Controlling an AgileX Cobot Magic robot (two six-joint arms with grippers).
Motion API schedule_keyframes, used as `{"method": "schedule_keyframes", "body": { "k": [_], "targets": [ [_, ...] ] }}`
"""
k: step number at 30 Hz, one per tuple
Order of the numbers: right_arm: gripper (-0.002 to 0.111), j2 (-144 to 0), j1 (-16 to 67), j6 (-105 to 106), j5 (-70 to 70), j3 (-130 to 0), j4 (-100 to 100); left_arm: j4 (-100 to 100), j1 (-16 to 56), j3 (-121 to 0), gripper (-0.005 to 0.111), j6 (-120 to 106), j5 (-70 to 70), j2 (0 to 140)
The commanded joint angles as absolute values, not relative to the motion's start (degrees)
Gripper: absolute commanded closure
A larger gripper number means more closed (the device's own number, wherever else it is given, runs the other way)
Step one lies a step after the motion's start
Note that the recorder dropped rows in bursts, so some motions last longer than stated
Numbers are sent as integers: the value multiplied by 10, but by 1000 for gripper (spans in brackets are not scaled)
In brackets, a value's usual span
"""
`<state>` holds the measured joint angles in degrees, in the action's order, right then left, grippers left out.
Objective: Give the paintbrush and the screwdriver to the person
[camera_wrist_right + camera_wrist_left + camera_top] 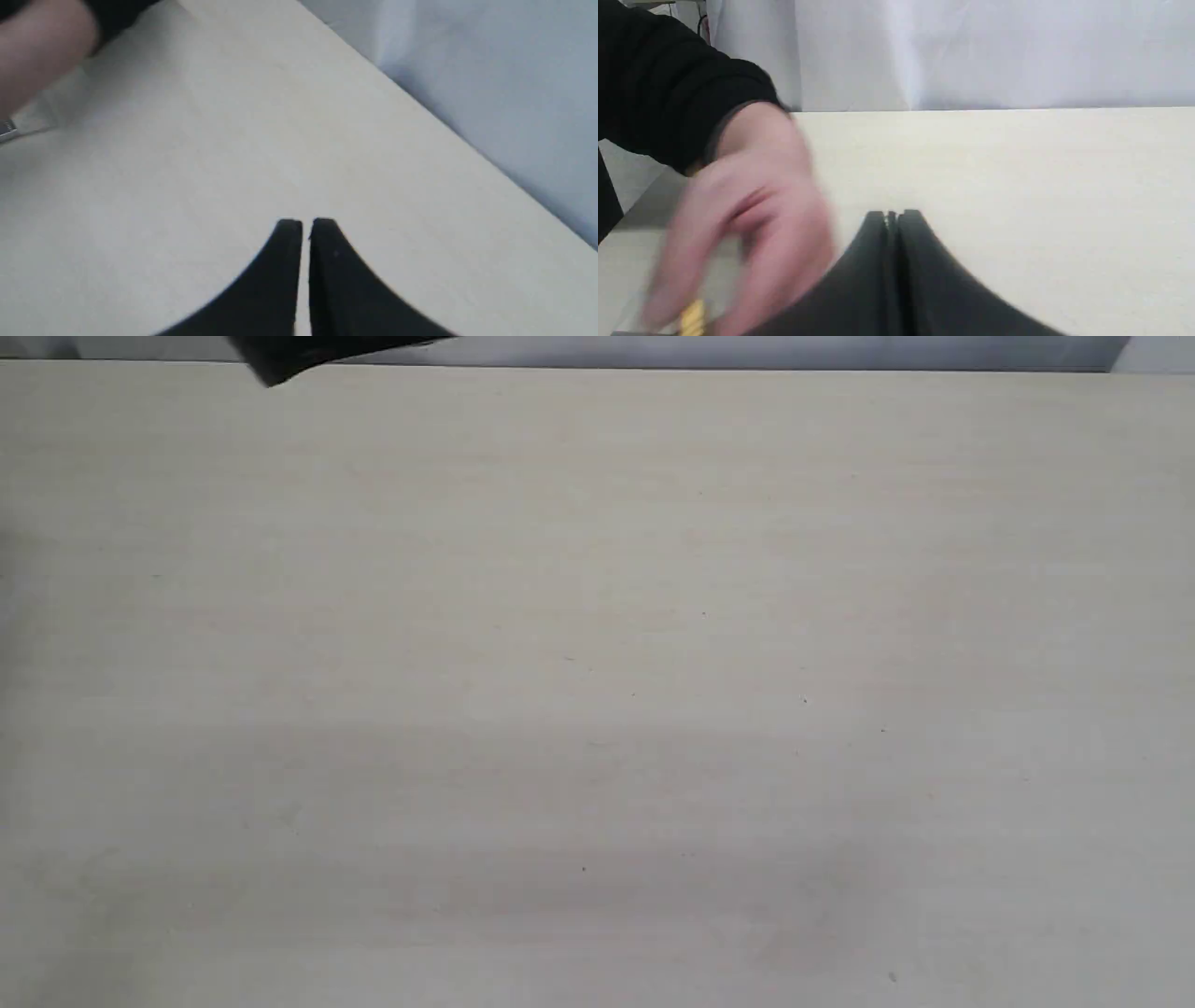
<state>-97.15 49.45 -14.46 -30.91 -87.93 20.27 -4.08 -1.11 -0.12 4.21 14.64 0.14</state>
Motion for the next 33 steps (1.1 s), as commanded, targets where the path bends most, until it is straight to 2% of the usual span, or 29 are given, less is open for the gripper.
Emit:
{"method": "schedule_keyframes", "body": {
  "k": [1,6,14,20,25,33],
  "targets": [
    [104,-891,491,-276,-317,-808,335,-40,-6,0,107,43,143,0],
    [104,-751,494,-548,-313,-650,571,-40,-6,0,107,43,143,0],
    [104,-525,495,-844,-305,-402,801,-40,-6,0,107,43,143,0],
    [104,-405,495,-917,-305,-252,823,-40,-6,0,107,43,143,0],
    [104,-367,495,-950,-305,-165,819,-38,-6,0,107,43,144,0],
    [104,-366,495,-1018,-278,-133,805,-38,-6,0,107,43,143,0]
  ]
}}
